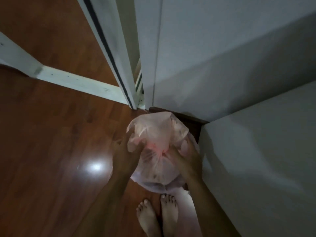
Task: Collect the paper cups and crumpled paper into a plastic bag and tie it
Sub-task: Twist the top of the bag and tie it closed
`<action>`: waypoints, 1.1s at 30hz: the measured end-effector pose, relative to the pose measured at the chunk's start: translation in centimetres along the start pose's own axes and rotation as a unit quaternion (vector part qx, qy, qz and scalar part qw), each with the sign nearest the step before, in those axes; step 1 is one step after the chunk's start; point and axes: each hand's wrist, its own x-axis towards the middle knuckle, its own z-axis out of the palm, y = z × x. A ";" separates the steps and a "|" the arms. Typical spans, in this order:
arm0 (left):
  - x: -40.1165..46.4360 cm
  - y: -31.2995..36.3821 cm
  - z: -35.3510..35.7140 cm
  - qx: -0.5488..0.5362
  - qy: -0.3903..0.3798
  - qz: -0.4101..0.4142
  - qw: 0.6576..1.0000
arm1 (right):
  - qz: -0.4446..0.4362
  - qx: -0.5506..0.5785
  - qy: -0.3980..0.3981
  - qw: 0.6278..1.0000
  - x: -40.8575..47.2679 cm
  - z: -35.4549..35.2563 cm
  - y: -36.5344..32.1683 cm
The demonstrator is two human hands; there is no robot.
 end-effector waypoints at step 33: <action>0.9 -7.5 10.4 0.287 -0.324 -0.146 0.890 | 0.105 -0.241 -0.129 0.956 4.7 4.4 7.6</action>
